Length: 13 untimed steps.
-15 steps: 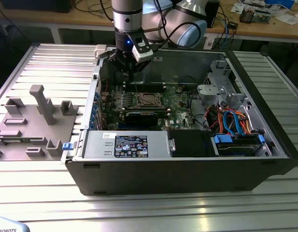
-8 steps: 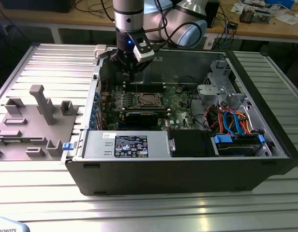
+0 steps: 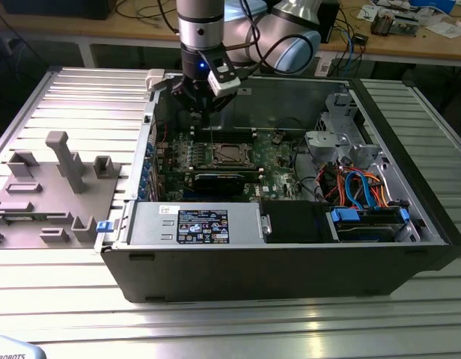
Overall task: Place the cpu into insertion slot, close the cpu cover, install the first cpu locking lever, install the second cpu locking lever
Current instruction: 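Install the first cpu locking lever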
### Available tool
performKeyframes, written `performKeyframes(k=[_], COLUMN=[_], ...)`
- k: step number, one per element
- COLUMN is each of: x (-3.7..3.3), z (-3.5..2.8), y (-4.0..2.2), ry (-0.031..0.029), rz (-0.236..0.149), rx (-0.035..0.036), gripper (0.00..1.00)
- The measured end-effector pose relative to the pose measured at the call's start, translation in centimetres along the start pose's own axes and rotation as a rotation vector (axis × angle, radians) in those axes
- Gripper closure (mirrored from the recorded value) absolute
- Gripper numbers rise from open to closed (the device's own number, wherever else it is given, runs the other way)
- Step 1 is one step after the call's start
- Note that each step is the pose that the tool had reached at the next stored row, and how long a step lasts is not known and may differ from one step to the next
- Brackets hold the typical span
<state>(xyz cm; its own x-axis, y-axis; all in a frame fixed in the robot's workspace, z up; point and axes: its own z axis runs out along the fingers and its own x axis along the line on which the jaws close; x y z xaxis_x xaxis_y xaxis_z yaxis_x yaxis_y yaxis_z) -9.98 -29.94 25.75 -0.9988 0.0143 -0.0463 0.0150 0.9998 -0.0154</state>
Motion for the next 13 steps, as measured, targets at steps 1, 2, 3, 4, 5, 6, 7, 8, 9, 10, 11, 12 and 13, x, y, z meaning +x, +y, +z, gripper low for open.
performKeyframes(k=[1,2,3,4,5,6,7,8,9,10,11,12,13], x=[-0.02,-0.06,-0.08,-0.11,-0.14,-0.15,-0.18,-0.23,-0.25,-0.28,-0.3,-0.33,-0.35], z=[0.0,0.01,0.01,0.02,0.02,0.02,0.03,0.03,0.04,0.05,0.05,0.05,0.06], y=[0.0,0.0,0.0,0.0,0.0,0.0,0.0,0.0,0.0,0.0,0.0,0.01,0.01], ry=[0.0,0.0,0.0,-0.0001,0.0,0.0,0.0,0.0,0.0,-0.0001,0.0,0.0,0.0], rz=[0.0,0.0,0.0,0.0,0.0,0.0,0.0,0.0,0.0,0.0,0.0,0.0,0.0], rx=[0.0,0.0,0.0,0.0,0.0,0.0,0.0,0.0,0.0,-0.0001,0.0,0.0,0.0], gripper=[0.89,0.89,0.89,0.89,0.89,0.89,0.89,0.89,0.89,0.89,0.89,0.89,0.89])
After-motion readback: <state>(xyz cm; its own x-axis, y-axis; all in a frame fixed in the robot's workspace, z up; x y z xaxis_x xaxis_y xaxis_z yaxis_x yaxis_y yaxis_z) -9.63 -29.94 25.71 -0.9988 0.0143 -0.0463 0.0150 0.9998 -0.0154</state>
